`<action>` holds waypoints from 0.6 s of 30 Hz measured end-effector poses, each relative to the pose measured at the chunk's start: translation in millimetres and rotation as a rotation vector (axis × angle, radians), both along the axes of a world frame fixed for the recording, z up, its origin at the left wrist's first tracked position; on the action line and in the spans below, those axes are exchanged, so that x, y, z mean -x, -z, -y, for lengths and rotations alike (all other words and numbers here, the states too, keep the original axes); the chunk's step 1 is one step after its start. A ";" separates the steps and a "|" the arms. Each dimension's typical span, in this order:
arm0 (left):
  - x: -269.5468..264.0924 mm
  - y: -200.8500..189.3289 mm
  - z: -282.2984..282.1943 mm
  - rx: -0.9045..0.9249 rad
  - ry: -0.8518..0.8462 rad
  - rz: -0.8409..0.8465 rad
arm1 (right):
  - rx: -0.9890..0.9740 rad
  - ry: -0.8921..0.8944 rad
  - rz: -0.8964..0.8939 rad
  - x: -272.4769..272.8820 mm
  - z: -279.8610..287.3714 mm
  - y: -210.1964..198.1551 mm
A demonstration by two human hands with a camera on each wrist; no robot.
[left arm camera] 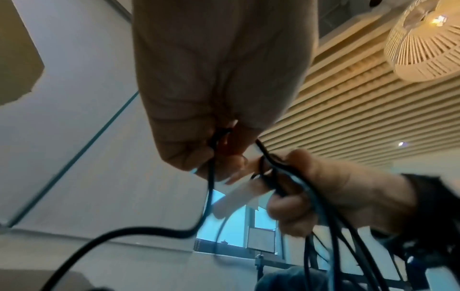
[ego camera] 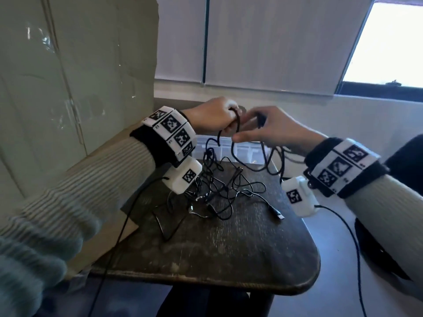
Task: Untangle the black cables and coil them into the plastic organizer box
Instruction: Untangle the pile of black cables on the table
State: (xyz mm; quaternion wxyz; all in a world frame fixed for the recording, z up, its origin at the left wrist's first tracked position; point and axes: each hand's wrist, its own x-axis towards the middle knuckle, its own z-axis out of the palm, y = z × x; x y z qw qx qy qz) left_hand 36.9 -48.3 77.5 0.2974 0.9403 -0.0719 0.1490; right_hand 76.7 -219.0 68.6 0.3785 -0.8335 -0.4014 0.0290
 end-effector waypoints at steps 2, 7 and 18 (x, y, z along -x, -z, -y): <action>2.1 -5.0 2.1 -0.009 -0.033 0.132 | -0.014 -0.070 -0.174 3.5 -4.5 4.8; -2.8 6.4 -6.1 -0.009 -0.016 0.261 | -0.224 -0.008 -0.118 3.0 -2.7 -17.1; -10.1 60.9 -14.3 0.097 0.063 0.079 | -1.201 0.032 -0.459 -23.7 29.3 -82.8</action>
